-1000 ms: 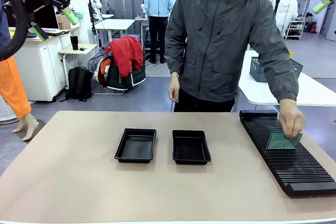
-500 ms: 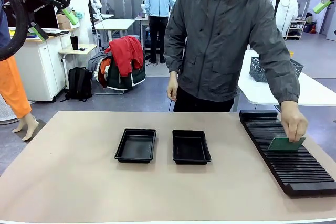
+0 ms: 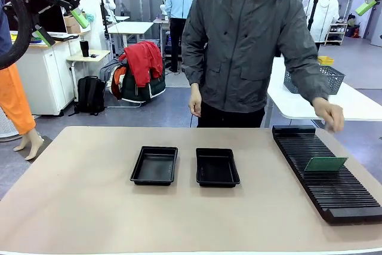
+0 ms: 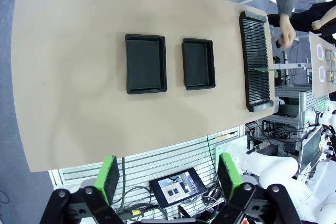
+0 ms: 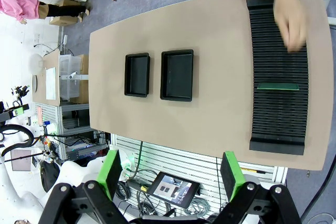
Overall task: Inspect and transfer BCBs to ESD trays.
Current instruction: Pick up the Blank PCB from the PCB Rack and place it in the left ESD tray.
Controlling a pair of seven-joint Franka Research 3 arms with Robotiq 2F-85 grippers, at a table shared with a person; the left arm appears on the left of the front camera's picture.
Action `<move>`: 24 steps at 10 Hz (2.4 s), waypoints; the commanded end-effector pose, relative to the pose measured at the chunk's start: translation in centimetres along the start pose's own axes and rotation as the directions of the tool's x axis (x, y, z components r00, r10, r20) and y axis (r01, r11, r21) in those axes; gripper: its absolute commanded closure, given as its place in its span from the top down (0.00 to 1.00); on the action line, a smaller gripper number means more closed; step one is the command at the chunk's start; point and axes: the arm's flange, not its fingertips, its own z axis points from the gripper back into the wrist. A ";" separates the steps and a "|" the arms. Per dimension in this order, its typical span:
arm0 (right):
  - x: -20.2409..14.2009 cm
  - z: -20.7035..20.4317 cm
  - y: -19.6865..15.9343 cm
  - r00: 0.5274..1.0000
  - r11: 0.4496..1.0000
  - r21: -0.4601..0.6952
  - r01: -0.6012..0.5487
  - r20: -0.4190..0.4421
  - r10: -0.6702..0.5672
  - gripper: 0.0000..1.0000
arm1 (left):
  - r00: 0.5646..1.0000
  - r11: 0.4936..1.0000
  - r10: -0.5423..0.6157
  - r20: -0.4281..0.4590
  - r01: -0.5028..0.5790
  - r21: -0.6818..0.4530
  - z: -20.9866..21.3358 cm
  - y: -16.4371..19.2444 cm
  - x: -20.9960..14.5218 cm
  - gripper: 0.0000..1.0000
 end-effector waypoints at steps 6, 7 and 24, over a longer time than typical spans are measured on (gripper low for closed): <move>0.0 -0.1 0.0 1.000 1.000 0.001 0.001 -0.001 -0.001 1.00 | 1.000 1.000 0.001 0.006 -0.001 -0.004 0.0 0.0 0.0 1.00; 0.0 -0.1 0.0 1.000 1.000 0.001 0.001 -0.001 -0.001 1.00 | 1.000 1.000 0.001 0.006 -0.001 -0.004 0.0 0.0 0.0 1.00; -0.8 -15.6 -8.1 0.485 0.430 -0.232 -0.873 -0.305 0.820 1.00 | 1.000 1.000 0.001 0.006 -0.001 -0.004 0.0 0.0 0.0 1.00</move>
